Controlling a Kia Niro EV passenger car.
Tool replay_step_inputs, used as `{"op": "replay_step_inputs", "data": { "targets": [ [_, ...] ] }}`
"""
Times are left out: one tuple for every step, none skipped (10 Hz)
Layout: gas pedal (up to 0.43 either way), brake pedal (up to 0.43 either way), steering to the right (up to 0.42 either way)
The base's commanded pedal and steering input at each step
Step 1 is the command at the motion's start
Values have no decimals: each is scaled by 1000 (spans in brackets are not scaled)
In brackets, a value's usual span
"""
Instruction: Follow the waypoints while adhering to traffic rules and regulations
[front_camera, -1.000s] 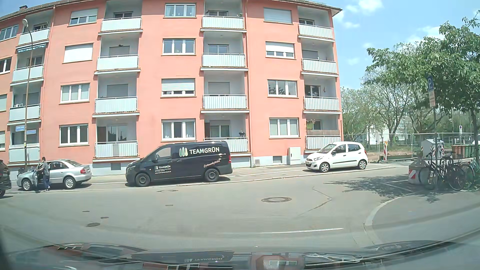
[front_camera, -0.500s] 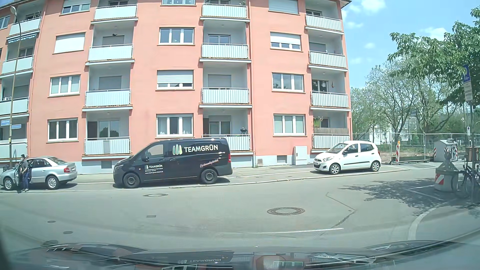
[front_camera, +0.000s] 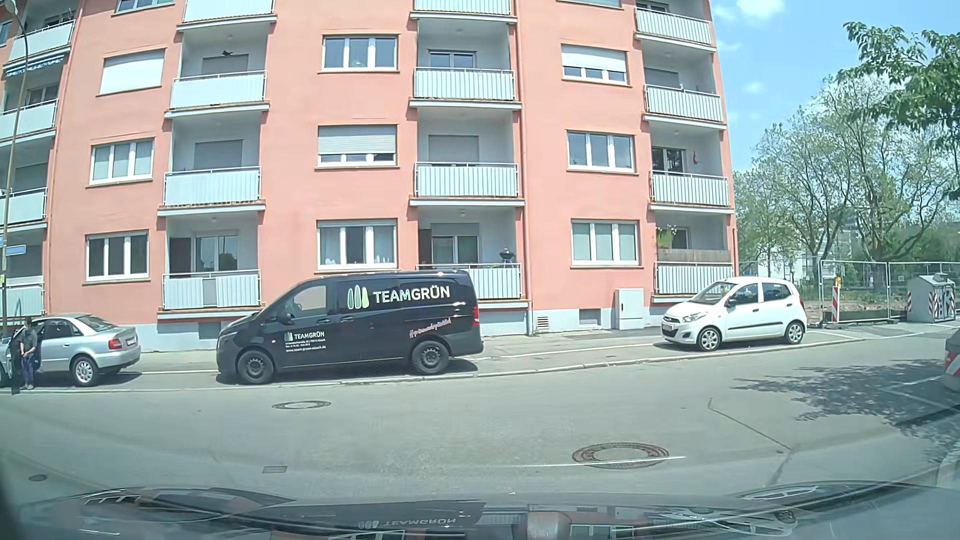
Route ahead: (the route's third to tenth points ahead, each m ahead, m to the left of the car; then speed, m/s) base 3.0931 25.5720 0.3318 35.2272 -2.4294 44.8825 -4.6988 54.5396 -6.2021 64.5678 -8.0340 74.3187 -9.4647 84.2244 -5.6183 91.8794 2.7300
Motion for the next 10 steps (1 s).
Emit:
{"op": "replay_step_inputs", "data": {
  "targets": [
    [0, 98, -225],
    [0, 98, -263],
    [0, 98, -291],
    [0, 91, -333],
    [0, 91, -370],
    [0, 91, -404],
    [0, 85, -433],
    [0, 67, -469],
    [0, 0, -510],
    [0, 0, -547]
  ]
}}
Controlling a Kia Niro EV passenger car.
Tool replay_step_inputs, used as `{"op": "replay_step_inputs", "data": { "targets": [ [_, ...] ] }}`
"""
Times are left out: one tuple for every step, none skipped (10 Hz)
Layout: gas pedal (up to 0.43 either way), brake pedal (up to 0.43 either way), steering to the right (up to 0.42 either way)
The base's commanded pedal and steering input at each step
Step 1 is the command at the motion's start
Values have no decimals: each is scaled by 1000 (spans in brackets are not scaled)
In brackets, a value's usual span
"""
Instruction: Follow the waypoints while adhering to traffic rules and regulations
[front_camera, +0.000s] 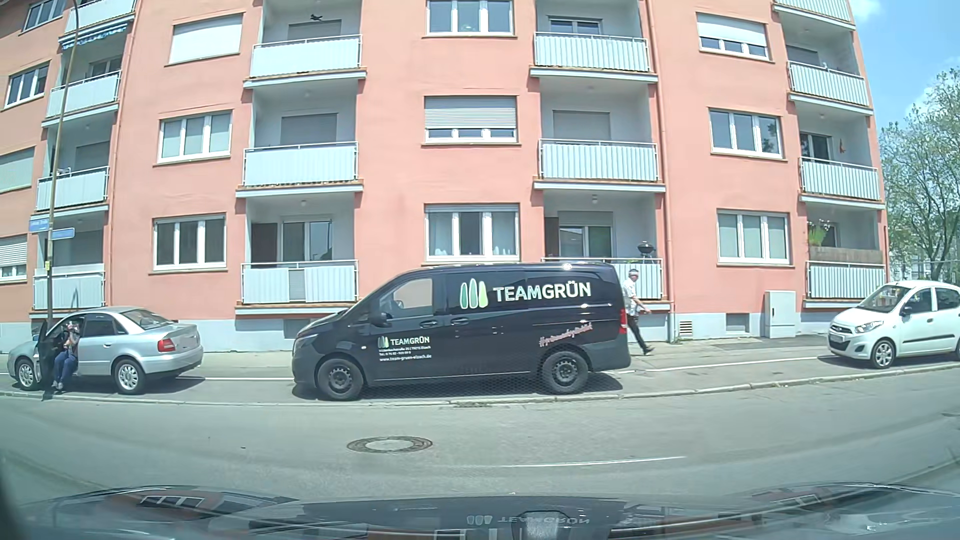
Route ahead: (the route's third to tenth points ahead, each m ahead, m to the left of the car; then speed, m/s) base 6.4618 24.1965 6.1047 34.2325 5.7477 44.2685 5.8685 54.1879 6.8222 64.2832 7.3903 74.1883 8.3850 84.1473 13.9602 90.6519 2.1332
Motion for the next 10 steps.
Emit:
{"op": "replay_step_inputs", "data": {
  "targets": [
    [0, 0, -601],
    [0, 0, -645],
    [0, 0, -689],
    [0, 0, -719],
    [20, 0, -740],
    [47, 0, -747],
    [47, 0, -747],
    [59, 0, -746],
    [67, 0, -746],
    [79, 0, -746]
  ]
}}
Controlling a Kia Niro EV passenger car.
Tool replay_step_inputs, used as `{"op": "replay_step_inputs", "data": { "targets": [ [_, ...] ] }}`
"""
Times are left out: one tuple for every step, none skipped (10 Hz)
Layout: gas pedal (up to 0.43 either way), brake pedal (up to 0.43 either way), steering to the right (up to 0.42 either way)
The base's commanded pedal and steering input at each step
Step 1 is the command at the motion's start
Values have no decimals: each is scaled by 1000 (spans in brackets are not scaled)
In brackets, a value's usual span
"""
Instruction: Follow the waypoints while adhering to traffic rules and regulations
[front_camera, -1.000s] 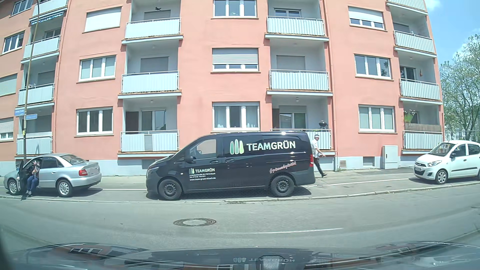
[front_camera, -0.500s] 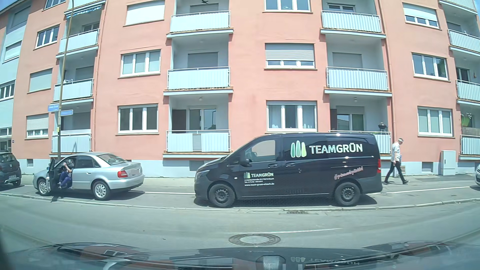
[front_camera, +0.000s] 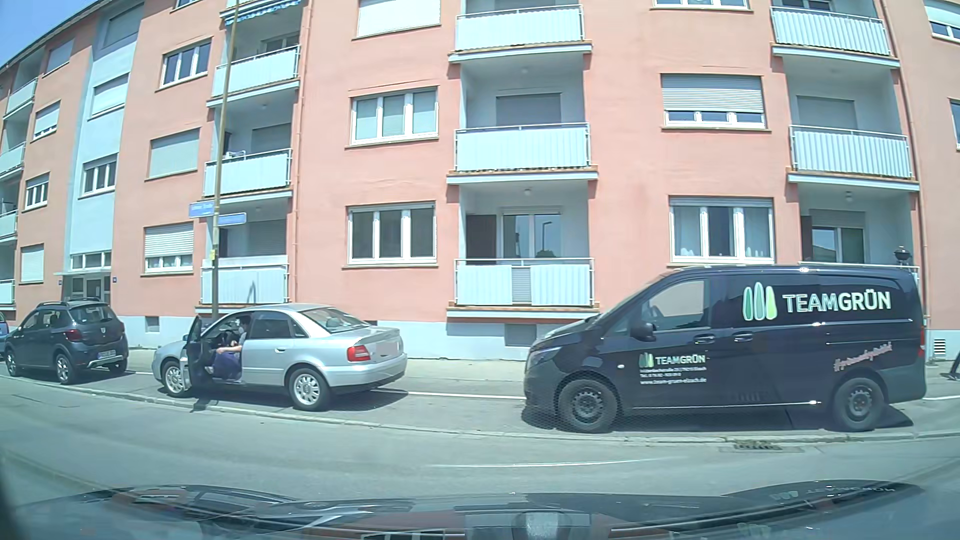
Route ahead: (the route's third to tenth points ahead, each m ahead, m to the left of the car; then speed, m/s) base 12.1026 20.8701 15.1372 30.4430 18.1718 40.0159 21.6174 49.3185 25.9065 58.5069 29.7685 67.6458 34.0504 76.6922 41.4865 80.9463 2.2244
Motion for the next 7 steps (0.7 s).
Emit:
{"op": "replay_step_inputs", "data": {
  "targets": [
    [87, 0, -746],
    [98, 0, -746],
    [110, 0, -745],
    [110, 0, -738],
    [118, 0, -719],
    [118, 0, -699],
    [118, 0, -678]
  ]
}}
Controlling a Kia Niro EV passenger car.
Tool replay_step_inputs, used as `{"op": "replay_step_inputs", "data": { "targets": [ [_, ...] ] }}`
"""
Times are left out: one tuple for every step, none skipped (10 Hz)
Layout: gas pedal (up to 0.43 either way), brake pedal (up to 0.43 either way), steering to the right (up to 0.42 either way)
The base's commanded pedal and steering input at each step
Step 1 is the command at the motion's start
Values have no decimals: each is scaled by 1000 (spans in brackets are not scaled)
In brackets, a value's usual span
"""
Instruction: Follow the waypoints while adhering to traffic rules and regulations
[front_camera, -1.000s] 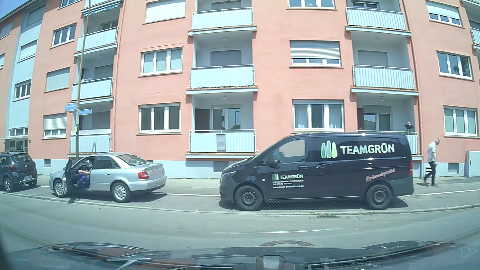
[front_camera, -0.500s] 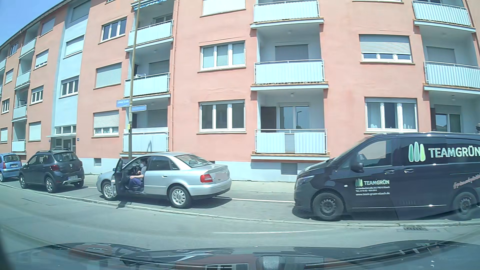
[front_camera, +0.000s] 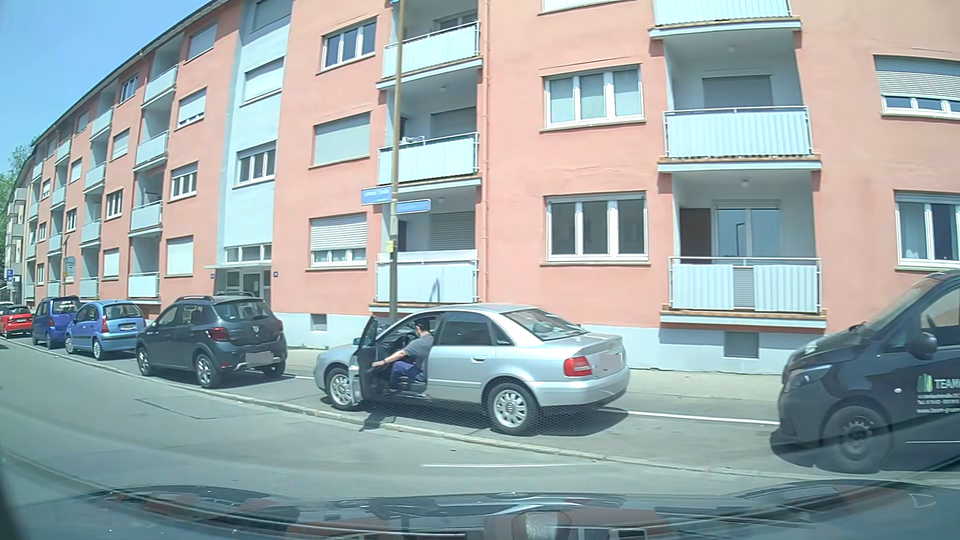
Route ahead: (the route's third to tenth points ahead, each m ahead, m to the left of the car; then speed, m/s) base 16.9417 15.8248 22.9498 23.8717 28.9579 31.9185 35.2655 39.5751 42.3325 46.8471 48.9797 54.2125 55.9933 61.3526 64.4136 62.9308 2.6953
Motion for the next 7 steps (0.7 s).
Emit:
{"op": "replay_step_inputs", "data": {
  "targets": [
    [118, 0, -658],
    [118, 0, -634],
    [118, 0, -605],
    [118, 0, -574],
    [118, 0, -535],
    [118, 0, -494],
    [118, 0, -458]
  ]
}}
